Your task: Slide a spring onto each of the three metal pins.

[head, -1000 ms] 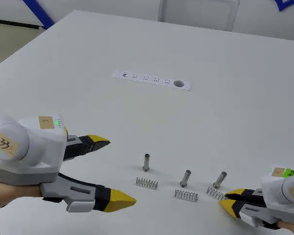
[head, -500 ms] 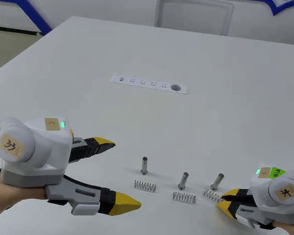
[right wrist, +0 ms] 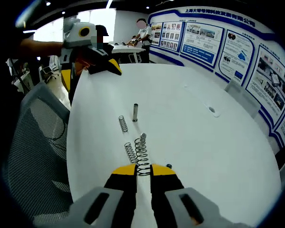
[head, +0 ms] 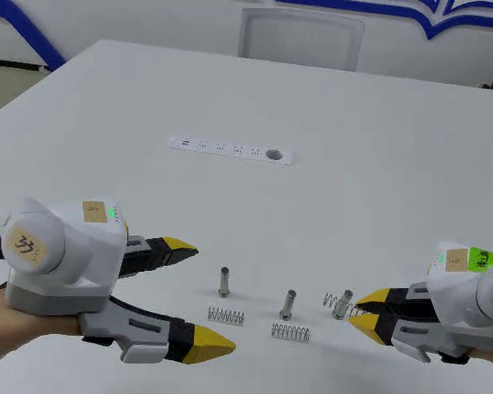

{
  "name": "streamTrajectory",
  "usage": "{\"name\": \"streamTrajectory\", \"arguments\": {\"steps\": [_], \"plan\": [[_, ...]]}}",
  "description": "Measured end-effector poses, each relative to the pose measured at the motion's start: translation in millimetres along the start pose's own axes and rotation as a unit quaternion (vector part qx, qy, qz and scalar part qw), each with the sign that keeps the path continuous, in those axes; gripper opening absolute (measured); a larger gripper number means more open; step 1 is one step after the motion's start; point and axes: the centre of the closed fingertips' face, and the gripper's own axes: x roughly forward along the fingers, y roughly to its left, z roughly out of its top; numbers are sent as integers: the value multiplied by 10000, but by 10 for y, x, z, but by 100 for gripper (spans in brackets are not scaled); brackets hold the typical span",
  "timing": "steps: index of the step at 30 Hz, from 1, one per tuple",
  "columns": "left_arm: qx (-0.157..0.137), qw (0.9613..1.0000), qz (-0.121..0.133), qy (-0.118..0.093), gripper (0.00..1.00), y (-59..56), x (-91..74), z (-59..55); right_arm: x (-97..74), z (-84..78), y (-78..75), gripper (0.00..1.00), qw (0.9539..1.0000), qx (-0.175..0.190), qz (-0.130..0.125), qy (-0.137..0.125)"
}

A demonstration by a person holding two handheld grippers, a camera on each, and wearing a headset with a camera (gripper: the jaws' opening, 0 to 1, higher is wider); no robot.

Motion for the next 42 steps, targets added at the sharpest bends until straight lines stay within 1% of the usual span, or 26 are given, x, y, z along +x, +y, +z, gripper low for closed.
{"name": "streamTrajectory", "arguments": {"steps": [2, 3, 5, 7, 11, 13, 16, 17, 18, 20, 23, 25, 27, 29, 32, 37, 42], "plan": [[18, 10000, -55, -52, 77, -32, 31, 46, -16, 69, 32, 11, 9999, -110, 31, -28], [31, 9999, -135, -92, 76, -69, 54, 80, -24, 103, 61, 11, 9996, -270, 56, -1], [8, 9994, -312, -124, 73, -144, 97, 121, -30, 162, 115, 11, 9992, -384, 76, 11], [98, 9993, -364, -83, 70, -176, 133, 131, -36, 219, 180, 11, 9986, -513, 157, -17], [319, 9981, -534, 31, 68, -277, 223, 154, -67, 367, 343, 11, 9969, -702, 352, -95], [384, 9971, -654, 37, 67, -339, 256, 178, -90, 415, 413, 11, 9951, -873, 454, -65], [482, 9960, -745, 38, 64, -402, 302, 199, -114, 489, 477, 11, 9939, -973, 516, -92], [515, 9958, -753, 44, 62, -411, 319, 199, -111, 504, 497, 11, 9934, -1005, 537, -106], [556, 9955, -758, 80, 61, -417, 345, 185, -98, 517, 524, 11, 9923, -1093, 578, -102], [625, 9953, -714, 172, 55, -402, 385, 146, -63, 508, 554, 11, 9914, -1155, 613, -49], [637, 9954, -701, 166, 49, -409, 413, 148, -33, 533, 619, 11, 9904, -1190, 698, -69], [662, 9949, -755, 112, 43, -434, 417, 168, -12, 555, 657, 11, 9899, -1203, 749, -96], [698, 9945, -774, 130, 38, -441, 421, 162, 5, 570, 680, 11, 9892, -1238, 778, -104], [707, 9941, -810, 166, 36, -448, 419, 143, 21, 582, 686, 11, 9881, -1317, 787, -97], [719, 9936, -846, 222, 33, -451, 411, 108, 26, 603, 693, 11, 9878, -1306, 840, -134], [695, 9935, -876, 204, 23, -452, 403, 97, 35, 608, 703, 11, 9872, -1325, 877, -123], [685, 9926, -979, 230, 19, -496, 402, 78, 35, 601, 763, 11, 9859, -1370, 951, -107]]}}
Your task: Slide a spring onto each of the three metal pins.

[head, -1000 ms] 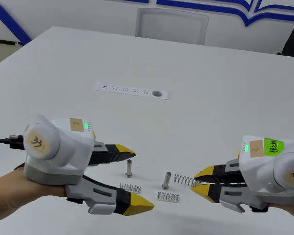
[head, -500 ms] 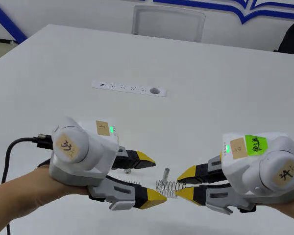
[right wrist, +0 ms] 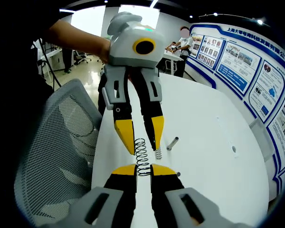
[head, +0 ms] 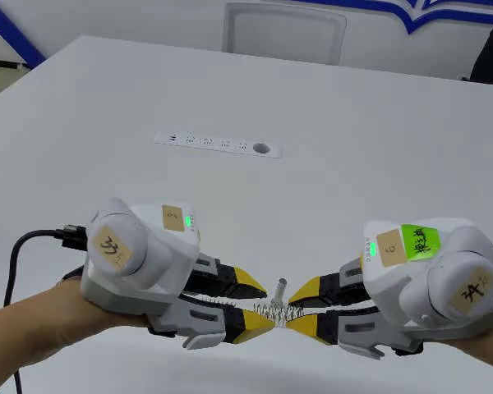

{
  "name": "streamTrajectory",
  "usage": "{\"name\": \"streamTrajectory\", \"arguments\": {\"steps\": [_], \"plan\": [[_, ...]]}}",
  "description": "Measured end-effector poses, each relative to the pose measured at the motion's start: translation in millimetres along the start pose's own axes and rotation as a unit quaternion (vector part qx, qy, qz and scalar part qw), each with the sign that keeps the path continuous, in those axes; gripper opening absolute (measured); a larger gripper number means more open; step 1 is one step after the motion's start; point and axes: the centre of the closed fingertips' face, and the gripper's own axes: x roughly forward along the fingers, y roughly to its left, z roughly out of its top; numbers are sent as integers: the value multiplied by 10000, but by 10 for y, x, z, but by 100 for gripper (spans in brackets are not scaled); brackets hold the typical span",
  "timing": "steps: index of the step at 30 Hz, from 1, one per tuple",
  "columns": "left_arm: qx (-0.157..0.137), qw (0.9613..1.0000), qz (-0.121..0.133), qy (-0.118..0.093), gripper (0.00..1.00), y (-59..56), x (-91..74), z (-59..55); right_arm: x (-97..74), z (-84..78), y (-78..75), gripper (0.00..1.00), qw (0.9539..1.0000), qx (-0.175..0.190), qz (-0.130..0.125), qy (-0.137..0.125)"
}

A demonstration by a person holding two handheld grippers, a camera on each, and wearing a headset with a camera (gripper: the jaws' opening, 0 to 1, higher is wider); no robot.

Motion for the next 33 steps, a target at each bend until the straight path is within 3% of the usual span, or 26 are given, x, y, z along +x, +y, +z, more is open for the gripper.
{"name": "streamTrajectory", "arguments": {"steps": [5, 12, 14, 19, 33], "plan": [[45, 9999, -123, 56, 15, -79, 20, -23, -7, 53, 33, 11, 10000, -45, 16, -77], [151, 9996, -170, 181, 12, -100, 1, -55, -5, 93, 60, 11, 9999, -121, 24, -85], [227, 9993, -193, 213, 11, -106, -10, -62, 6, 108, 65, 11, 9995, -294, -25, -103], [777, 9961, -265, 309, 10, -150, -37, -68, 11, 122, 87, 12, 9991, -390, 34, -182], [887, 9949, -323, 348, 10, -145, -64, -75, 38, 49, 68, 15, 9995, -147, 124, -261]]}}
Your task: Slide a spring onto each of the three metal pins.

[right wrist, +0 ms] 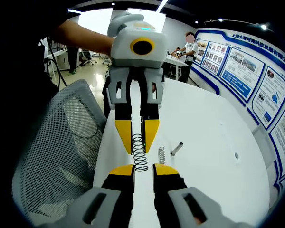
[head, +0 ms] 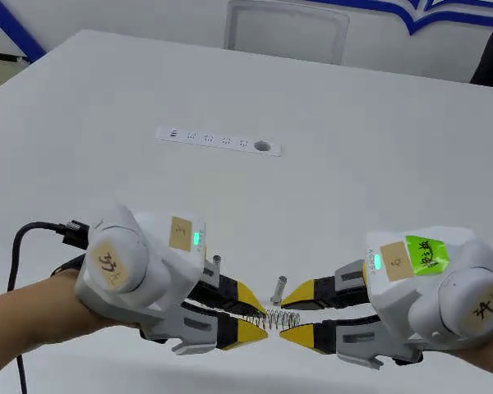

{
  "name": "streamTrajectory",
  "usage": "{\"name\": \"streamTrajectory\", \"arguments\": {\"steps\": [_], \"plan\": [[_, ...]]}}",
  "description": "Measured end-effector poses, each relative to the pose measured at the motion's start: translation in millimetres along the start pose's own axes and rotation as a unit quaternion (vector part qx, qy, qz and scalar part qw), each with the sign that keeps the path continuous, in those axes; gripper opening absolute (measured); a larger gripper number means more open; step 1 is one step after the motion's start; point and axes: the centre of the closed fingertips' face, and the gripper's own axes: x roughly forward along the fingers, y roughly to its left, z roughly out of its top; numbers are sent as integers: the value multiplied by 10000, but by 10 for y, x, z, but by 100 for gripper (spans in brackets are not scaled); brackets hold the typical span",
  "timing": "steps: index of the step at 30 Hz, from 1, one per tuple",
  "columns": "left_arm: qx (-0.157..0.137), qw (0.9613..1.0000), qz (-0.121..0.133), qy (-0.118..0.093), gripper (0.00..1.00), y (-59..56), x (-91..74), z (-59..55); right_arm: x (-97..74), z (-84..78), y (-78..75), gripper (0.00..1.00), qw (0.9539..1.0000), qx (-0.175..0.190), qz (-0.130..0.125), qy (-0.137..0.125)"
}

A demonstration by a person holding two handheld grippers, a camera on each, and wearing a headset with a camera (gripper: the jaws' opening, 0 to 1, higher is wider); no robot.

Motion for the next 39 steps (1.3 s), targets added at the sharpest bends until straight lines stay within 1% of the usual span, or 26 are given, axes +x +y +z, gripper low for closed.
{"name": "streamTrajectory", "arguments": {"steps": [2, 3, 7, 9, 10, 12, 14, 17, 19, 20, 22, 25, 28, 31, 34, 35, 37, 39], "plan": [[-19, 10000, 21, -19, 10, 8, -6, 2, -6, 11, -3, 14, 10000, 27, -19, -64], [-34, 10000, 37, -45, 10, 15, -10, 10, -6, 15, 14, 11, 9999, 49, 22, -85], [-37, 10000, 21, -49, 10, 12, -14, 8, -26, 50, 17, 11, 9997, 122, 9, -191], [-21, 10000, 36, -56, 10, 16, -12, 12, -55, 78, 7, 11, 9993, 228, 14, -279], [4, 10000, 41, -47, 10, 17, -10, 12, -77, 115, 4, 11, 9989, 287, 30, -367], [34, 10000, 64, -24, 10, 22, -5, 7, -105, 171, 6, 11, 9983, 310, 67, -487], [167, 9997, 176, 15, 10, 49, 5, 14, -125, 212, 3, 11, 9981, 282, 74, -542], [337, 9990, 270, 67, 10, 61, 16, 29, -136, 262, -6, 11, 9977, 270, 87, -614], [365, 9988, 310, 71, 10, 81, 14, 27, -145, 336, -7, 11, 9964, 325, 96, -779], [348, 9989, 317, 61, 10, 86, 16, 29, -148, 382, -11, 11, 9955, 362, 89, -874], [335, 9989, 332, 57, 10, 90, 19, 37, -139, 416, -19, 11, 9954, 334, 58, -893], [298, 9990, 344, 19, 10, 94, 29, 55, -126, 520, -30, 11, 9937, 376, 28, -1054], [267, 9990, 348, -33, 10, 91, 38, 82, -108, 576, -31, 11, 9931, 366, 7, -1112], [222, 9990, 381, -50, 10, 107, 39, 86, -93, 591, -46, 11, 9933, 335, -68, -1108], [160, 9991, 390, -81, 10, 108, 37, 91, -85, 603, -57, 11, 9926, 409, -108, -1135], [111, 9991, 411, -85, 10, 116, 37, 85, -80, 600, -64, 11, 9925, 440, -146, -1132], [-71, 9993, 343, -93, 10, 97, 40, 68, -71, 590, -55, 10, 9922, 540, -132, -1120], [-108, 9992, 357, -127, 10, 100, 39, 56, -61, 582, -55, 10, 9919, 600, -135, -1112]]}}
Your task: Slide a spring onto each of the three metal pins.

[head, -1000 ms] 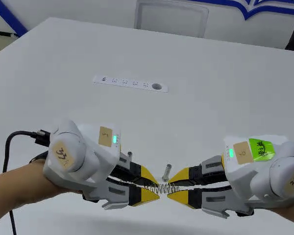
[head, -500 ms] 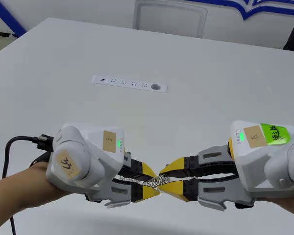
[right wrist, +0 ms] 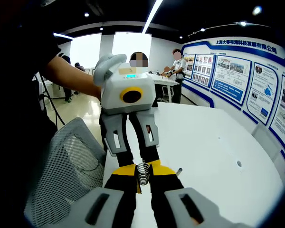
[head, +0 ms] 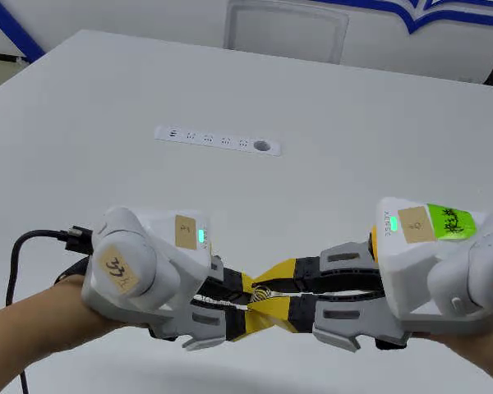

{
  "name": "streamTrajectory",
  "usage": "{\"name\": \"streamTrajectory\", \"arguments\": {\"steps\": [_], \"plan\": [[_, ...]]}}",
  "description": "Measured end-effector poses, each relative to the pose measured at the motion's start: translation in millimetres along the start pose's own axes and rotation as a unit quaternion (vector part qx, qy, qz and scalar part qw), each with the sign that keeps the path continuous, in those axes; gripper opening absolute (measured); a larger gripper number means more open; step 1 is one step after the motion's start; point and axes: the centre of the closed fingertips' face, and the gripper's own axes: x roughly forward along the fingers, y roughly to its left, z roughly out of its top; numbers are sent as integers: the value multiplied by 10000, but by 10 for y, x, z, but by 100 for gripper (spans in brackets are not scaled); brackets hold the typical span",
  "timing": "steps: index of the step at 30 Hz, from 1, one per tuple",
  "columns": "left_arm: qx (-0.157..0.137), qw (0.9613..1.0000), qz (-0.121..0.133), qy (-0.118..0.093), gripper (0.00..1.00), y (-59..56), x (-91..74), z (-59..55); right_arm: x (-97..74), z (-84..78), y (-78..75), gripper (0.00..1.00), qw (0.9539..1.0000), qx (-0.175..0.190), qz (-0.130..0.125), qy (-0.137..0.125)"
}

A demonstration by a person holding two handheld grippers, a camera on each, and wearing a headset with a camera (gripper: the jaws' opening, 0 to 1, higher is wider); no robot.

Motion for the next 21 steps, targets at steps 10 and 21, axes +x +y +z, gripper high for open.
{"name": "streamTrajectory", "arguments": {"steps": [10, 21], "plan": [[-431, 9983, 338, -203, 23, 161, -48, 49, -60, 88, -155, 10, 9993, 200, -241, -195], [-1070, 9911, 792, -42, 43, 349, -252, -240, -439, -184, -765, 11, 9913, 552, -1192, 9]]}}
